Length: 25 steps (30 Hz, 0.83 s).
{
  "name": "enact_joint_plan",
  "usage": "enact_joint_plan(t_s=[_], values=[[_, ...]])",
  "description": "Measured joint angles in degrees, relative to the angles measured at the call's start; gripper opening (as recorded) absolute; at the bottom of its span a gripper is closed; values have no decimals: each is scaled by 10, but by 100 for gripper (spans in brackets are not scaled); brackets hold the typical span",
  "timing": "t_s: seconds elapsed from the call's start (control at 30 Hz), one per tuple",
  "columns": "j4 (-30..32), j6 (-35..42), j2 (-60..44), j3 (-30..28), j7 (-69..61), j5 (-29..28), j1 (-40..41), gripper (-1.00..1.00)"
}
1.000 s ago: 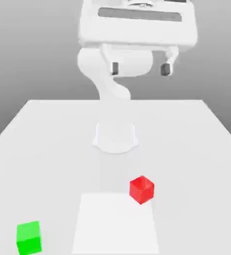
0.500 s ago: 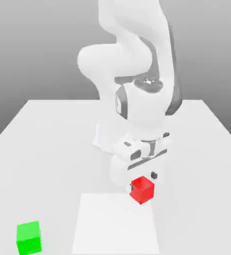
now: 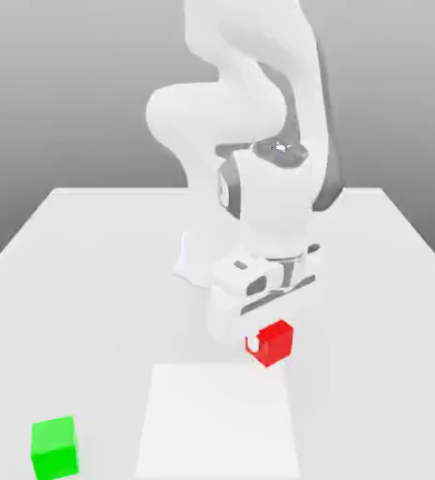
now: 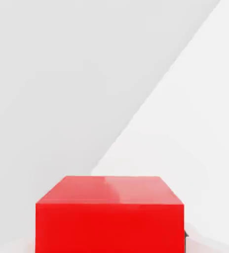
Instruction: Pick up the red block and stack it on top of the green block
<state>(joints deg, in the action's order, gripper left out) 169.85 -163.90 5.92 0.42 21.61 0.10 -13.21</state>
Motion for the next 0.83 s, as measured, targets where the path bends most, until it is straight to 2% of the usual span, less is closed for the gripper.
enact_joint_plan(t_s=[0.13, 0.3, 0.53, 0.6, 0.7, 0.73, 0.83], values=[[-61, 46, -16, -30, 48, 12, 39, -100], [-164, 94, -71, -65, 129, 28, 130, -100], [-309, 161, -152, -130, 246, 45, 206, -100], [-334, 156, -183, -140, 258, 57, 219, -100], [-344, 108, -242, -127, 244, 86, 234, -100], [-345, 97, -255, -123, 240, 92, 238, 100], [-345, 97, -255, -123, 240, 92, 238, 100]])
